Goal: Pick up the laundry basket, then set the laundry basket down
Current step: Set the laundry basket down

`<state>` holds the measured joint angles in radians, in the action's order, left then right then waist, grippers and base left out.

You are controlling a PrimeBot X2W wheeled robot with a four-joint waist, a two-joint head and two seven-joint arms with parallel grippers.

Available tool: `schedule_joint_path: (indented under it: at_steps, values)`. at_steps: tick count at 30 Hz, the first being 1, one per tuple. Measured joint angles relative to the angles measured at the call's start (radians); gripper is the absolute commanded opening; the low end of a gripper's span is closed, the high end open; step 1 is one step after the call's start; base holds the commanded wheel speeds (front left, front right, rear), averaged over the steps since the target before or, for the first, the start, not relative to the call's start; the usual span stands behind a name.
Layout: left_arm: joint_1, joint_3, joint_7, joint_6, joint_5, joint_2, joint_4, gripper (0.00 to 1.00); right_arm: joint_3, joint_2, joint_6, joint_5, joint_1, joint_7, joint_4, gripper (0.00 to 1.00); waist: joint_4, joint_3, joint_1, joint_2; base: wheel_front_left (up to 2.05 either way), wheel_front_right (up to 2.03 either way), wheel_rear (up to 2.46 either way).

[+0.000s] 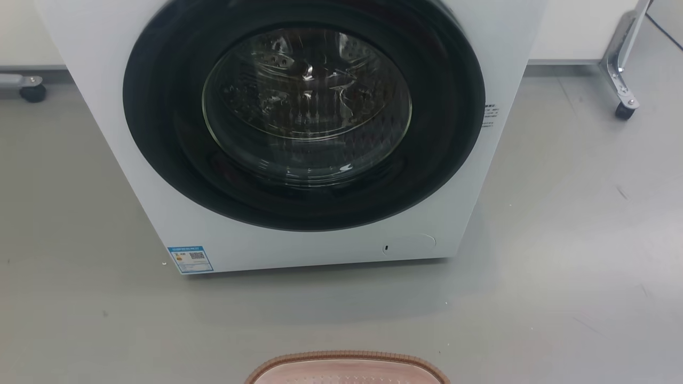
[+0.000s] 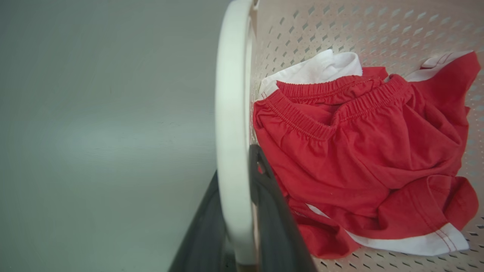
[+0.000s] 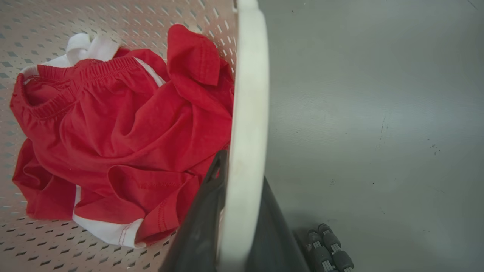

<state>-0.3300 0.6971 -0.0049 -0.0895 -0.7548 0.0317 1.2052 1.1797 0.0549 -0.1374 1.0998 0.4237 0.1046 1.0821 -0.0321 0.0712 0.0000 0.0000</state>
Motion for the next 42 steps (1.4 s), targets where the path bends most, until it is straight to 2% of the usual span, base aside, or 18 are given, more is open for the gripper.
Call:
schedule_joint_path:
  at_steps: [9, 15, 24, 42]
  values:
    - [-0.055, -0.002, -0.001, -0.005, 0.000, 0.000, 0.002, 0.00, -0.003, 0.000, 0.000, 0.011, 0.047, -0.011, 0.002, 0.00, -0.001, 0.057, 0.0000, 0.0000, 0.00, 0.00, 0.00]
    - [-0.139, -0.013, -0.007, -0.008, 0.000, 0.002, -0.002, 0.00, -0.014, 0.003, 0.000, 0.019, 0.142, -0.023, 0.004, 0.00, -0.003, 0.117, 0.0001, 0.0000, 0.00, 0.00, 0.00]
    - [-0.275, -0.040, -0.016, -0.016, -0.008, 0.003, -0.019, 0.00, -0.037, 0.007, 0.000, 0.019, 0.297, -0.042, 0.019, 0.00, -0.004, 0.234, 0.0003, 0.0001, 0.00, 0.00, 0.00]
    - [-0.509, -0.063, -0.041, -0.017, 0.001, 0.046, -0.034, 0.00, -0.051, 0.007, 0.000, -0.008, 0.552, -0.072, 0.020, 0.00, -0.015, 0.497, 0.0003, 0.0002, 0.00, 0.00, 0.00]
